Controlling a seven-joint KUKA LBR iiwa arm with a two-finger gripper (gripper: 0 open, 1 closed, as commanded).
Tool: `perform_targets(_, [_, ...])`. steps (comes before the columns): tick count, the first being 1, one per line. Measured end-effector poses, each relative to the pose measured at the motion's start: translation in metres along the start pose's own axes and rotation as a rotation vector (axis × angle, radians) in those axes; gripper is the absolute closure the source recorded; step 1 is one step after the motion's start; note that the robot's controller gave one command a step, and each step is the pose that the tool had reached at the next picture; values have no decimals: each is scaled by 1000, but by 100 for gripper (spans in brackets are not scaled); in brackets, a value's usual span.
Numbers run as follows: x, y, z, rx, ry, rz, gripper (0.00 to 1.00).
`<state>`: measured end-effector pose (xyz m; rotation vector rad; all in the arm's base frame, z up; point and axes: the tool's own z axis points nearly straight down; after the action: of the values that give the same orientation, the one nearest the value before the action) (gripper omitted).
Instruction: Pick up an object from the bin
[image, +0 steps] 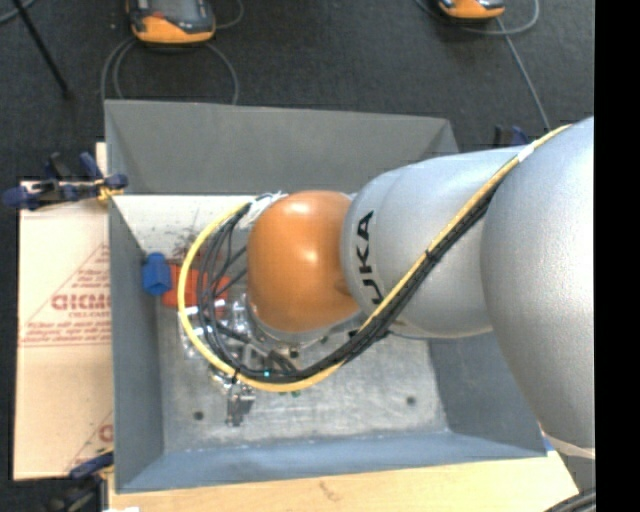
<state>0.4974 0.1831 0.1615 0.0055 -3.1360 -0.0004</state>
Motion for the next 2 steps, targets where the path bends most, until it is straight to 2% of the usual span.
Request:
perform_targets(1, [-47, -31, 83, 0, -4, -70, 0])
perform_targets(2, [-48, -30, 79, -2, -12, -66, 100])
